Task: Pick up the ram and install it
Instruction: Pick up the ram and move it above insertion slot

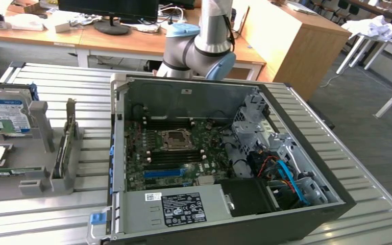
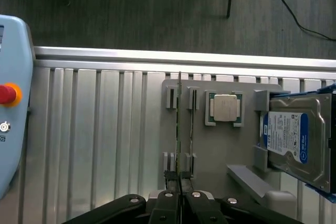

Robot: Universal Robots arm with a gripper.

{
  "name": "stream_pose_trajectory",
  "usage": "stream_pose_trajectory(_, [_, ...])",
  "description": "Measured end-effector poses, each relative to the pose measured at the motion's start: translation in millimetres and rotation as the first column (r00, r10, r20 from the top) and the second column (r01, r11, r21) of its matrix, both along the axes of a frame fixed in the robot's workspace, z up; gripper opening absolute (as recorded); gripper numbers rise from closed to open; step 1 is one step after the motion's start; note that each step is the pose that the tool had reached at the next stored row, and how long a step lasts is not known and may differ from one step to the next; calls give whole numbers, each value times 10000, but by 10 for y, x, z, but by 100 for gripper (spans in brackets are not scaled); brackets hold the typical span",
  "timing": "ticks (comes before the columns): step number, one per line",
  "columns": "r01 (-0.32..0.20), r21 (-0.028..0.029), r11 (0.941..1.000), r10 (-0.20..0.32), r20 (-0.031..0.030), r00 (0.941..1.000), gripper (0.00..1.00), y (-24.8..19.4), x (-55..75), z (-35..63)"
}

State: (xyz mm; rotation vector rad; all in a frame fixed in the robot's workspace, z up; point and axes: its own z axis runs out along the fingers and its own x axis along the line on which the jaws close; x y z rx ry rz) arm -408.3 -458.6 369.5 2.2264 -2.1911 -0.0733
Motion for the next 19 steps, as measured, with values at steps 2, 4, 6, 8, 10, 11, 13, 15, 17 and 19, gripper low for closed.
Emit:
stream_pose_trajectory(2, [0, 1, 10000, 0, 1, 10000, 12, 0, 0, 40])
stream_pose_trajectory(4, [-1, 0, 10000, 1, 1, 10000, 12, 0, 1, 83])
stream_pose_trajectory(6, [0, 1, 10000, 0, 1, 10000, 12, 0, 1, 122])
stream_pose_trajectory(8, [0, 1, 10000, 0, 1, 10000, 12, 0, 1, 158])
stream_pose_trajectory(10, [0, 1, 10000, 0, 1, 10000, 12, 0, 1, 187])
stream_pose_trajectory(11, [0, 1, 10000, 0, 1, 10000, 12, 0, 1, 203])
stream_pose_trajectory(13, [0, 0, 10000, 0, 1, 10000, 12, 0, 1, 248])
stream_pose_trajectory(15, [0, 1, 10000, 0, 2, 10000, 12, 0, 1, 292])
stream_pose_trajectory(17, [0, 1, 10000, 0, 1, 10000, 12, 0, 2, 328])
stream_pose_trajectory(19, [-1, 1, 10000, 1, 2, 10000, 12, 0, 2, 343])
